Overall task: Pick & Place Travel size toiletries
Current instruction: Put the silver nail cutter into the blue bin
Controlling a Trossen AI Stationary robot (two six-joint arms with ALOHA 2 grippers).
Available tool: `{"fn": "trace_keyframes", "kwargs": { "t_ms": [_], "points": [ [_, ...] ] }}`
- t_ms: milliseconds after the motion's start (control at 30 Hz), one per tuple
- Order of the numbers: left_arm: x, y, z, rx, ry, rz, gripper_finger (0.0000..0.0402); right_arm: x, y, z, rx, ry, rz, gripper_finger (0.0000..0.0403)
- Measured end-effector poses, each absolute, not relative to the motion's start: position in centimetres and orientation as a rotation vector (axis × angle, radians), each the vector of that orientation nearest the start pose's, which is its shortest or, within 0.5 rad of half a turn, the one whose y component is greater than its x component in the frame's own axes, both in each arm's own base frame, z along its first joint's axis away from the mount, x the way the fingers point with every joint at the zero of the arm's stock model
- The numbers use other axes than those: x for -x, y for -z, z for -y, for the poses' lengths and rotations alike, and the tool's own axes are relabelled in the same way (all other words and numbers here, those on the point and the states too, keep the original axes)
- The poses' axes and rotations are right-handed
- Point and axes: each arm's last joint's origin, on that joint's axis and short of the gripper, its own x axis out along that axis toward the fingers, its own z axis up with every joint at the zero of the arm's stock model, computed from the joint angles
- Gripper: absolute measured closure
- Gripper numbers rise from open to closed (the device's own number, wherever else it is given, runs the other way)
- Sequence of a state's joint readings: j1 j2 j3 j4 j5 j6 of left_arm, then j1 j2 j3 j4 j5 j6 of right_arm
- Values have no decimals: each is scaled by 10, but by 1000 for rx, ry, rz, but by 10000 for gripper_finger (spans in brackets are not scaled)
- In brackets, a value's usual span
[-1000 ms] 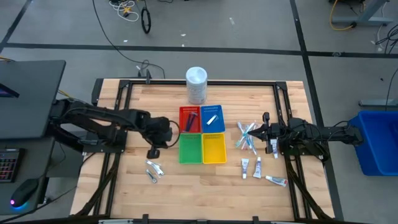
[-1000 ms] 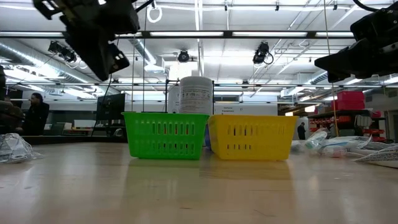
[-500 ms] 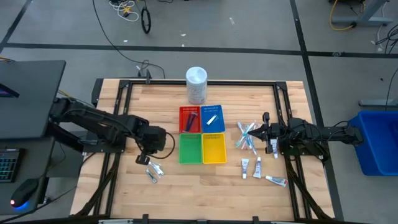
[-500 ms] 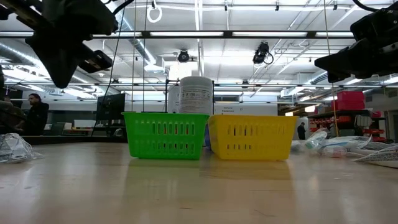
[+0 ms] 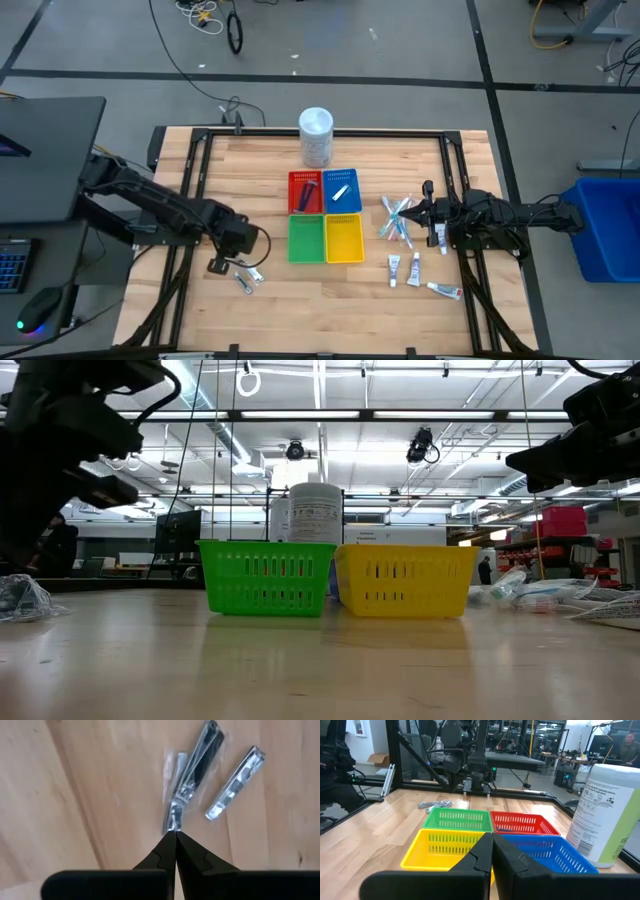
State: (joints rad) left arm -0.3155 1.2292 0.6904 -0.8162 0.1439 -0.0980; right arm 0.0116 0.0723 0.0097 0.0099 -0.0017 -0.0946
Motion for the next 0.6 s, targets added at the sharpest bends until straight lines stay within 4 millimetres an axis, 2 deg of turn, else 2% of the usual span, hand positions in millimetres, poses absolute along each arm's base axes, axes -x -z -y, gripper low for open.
{"fn": "trace_keyframes", "kwargs": {
  "t_ms": [267,433,600],
  "points": [
    [-178,-180,73,-56,315,-1369,387,-102,-162,-1,95,-16,-52,390],
    [-180,-181,80,-69,330,-1318,345,-102,-162,-1,95,-16,-52,389],
    [-179,-181,83,-121,254,-1293,285,-102,-162,-1,95,-16,-52,390]
  ]
}}
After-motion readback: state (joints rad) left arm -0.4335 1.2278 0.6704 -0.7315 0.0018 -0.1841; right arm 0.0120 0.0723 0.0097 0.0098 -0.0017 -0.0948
